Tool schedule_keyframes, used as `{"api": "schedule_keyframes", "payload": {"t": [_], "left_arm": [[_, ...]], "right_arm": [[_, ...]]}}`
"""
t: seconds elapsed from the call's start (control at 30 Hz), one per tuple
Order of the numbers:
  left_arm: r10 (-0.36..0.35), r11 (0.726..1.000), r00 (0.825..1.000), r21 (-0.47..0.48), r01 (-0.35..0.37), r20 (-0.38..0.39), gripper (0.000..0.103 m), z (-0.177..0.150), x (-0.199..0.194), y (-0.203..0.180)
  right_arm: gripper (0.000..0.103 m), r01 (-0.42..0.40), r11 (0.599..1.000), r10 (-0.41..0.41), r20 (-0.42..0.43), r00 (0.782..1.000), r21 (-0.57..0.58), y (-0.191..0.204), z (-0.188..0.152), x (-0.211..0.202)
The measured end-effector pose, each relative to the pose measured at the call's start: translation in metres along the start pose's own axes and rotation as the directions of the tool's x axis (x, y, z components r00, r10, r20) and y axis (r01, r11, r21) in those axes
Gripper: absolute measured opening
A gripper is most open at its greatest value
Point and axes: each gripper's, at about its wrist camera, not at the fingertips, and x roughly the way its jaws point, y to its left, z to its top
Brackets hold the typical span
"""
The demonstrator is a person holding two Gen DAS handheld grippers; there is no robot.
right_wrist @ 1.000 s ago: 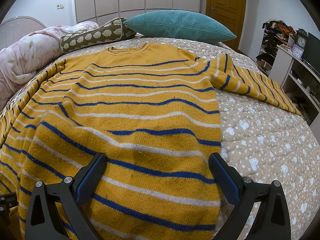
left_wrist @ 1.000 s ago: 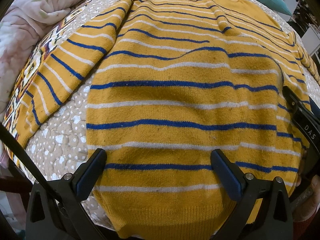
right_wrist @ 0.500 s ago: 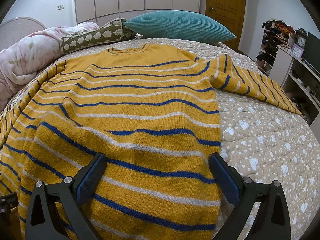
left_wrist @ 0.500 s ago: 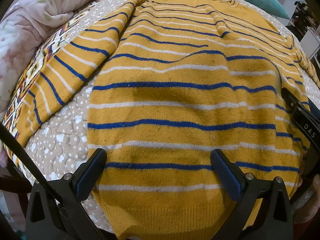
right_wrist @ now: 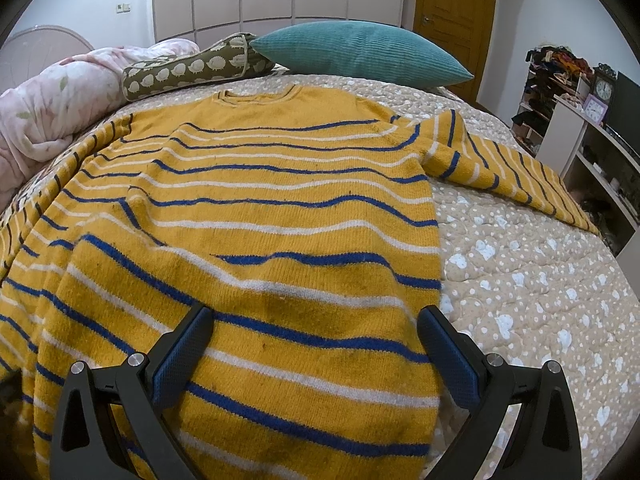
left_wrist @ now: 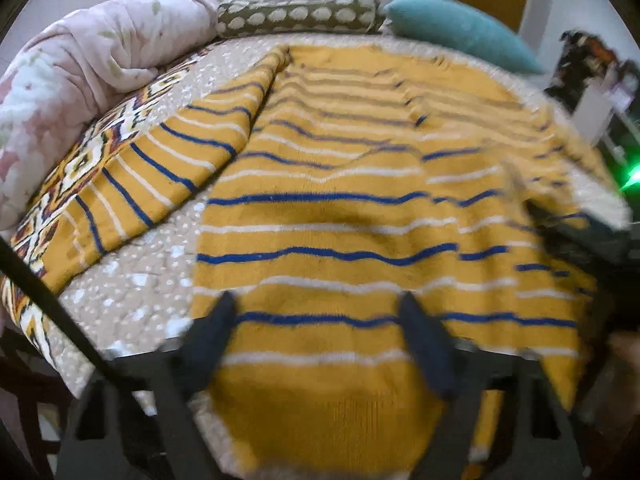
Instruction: Fold small clothes
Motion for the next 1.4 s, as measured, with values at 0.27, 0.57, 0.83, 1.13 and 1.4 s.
{"api": "schedule_keyframes", "payload": {"t": [0.27,0.57,0.83,1.13,1.4], "left_arm": [[0.149,0.985,0.979,-0.103,-0.135,0.138,0.084,0.022,-0.044,0.124],[0.022,0.945,0.999,-0.326,-0.032,-0.033,0.028,0.031,0.032,0.235],[0.370,0.873,0.929,-0.337,-0.352,-0.013,0.008,0.069,0.011,0.283],[0.342,0.888,0.938,-0.349,-0.300,0.063,0.026,0.076,-0.028,0.271],[0.125,0.972,0.963,-0.223,-0.071,0.238,0.061,0.054,-0.079,0.152]], "right_arm": [[0.103,-0.013,1.000,0.013,0.002,1.000,0.015,-0.004,-0.002,0.000],[0.103,-0.011,1.000,0.011,0.011,1.000,0.021,-0.005,-0.004,-0.003],[0.103,0.003,1.000,-0.003,0.008,1.000,0.016,-0.004,-0.005,-0.003],[0.103,-0.030,0.999,0.031,-0.058,0.998,0.018,-0.010,0.003,0.004],[0.084,-0.209,0.970,0.213,-0.019,0.977,0.125,-0.041,0.009,-0.010]]}}
